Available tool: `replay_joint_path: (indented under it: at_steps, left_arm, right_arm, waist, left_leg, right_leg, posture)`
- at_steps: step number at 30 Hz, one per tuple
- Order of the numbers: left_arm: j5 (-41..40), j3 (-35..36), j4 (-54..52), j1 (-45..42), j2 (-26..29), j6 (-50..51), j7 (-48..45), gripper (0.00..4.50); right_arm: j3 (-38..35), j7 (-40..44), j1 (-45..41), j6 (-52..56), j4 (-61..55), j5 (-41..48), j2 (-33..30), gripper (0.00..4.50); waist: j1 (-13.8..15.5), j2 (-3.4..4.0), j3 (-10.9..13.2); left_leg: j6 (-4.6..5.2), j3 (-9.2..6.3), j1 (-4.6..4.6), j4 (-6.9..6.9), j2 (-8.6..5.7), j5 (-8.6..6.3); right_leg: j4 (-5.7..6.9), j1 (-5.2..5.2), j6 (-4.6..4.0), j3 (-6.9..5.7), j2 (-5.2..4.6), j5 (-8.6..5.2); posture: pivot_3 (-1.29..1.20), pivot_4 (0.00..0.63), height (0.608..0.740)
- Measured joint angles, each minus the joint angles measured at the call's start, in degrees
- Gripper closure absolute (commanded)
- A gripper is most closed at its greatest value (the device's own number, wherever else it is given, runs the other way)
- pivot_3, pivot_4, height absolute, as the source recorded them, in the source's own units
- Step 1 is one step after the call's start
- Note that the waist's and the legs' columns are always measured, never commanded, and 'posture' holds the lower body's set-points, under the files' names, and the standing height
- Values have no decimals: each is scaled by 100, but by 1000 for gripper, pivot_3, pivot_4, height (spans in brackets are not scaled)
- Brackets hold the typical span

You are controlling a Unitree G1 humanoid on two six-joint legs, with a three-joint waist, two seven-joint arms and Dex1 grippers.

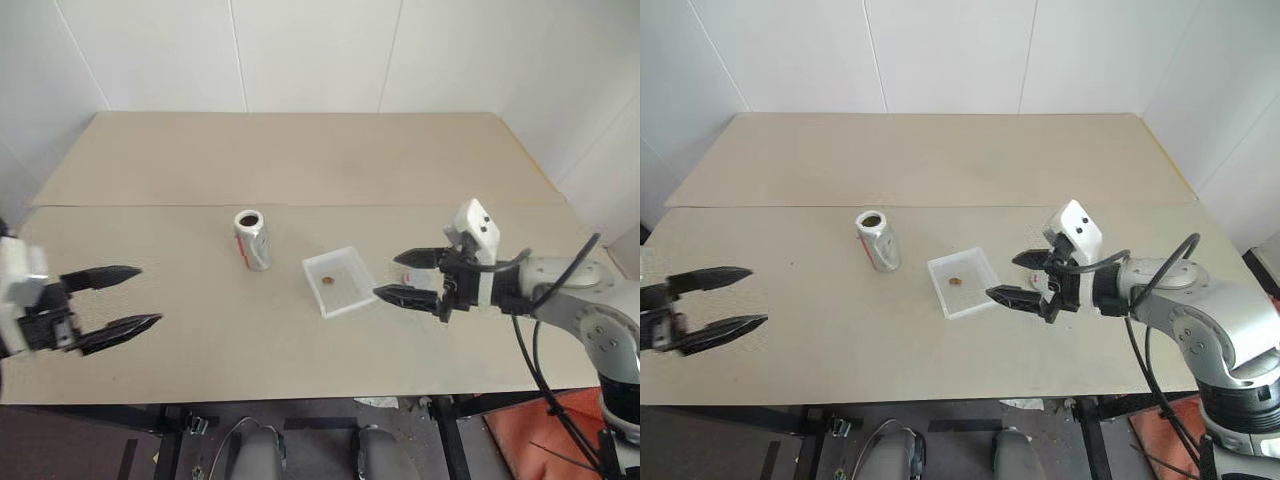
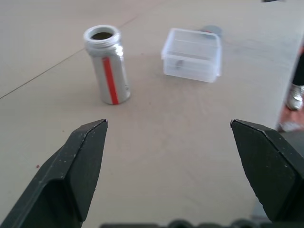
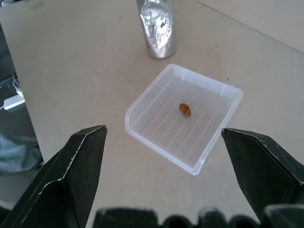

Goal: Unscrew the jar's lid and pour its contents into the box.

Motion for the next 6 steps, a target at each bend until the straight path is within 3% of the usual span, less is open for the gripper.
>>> replay_joint_path:
  at_steps: [6]
  left_arm:
    - [-141,226,-121,-93,7,43,67,18]
  right_arm:
    - [-13,196,0,-245,118,-107,-82,0]
  waist:
    - [-1,0,0]
  left_leg:
    - [0,2,5,-5,1,0]
  right_leg:
    - [-2,3,0,4,0,0]
  posture:
    - [0,150,740]
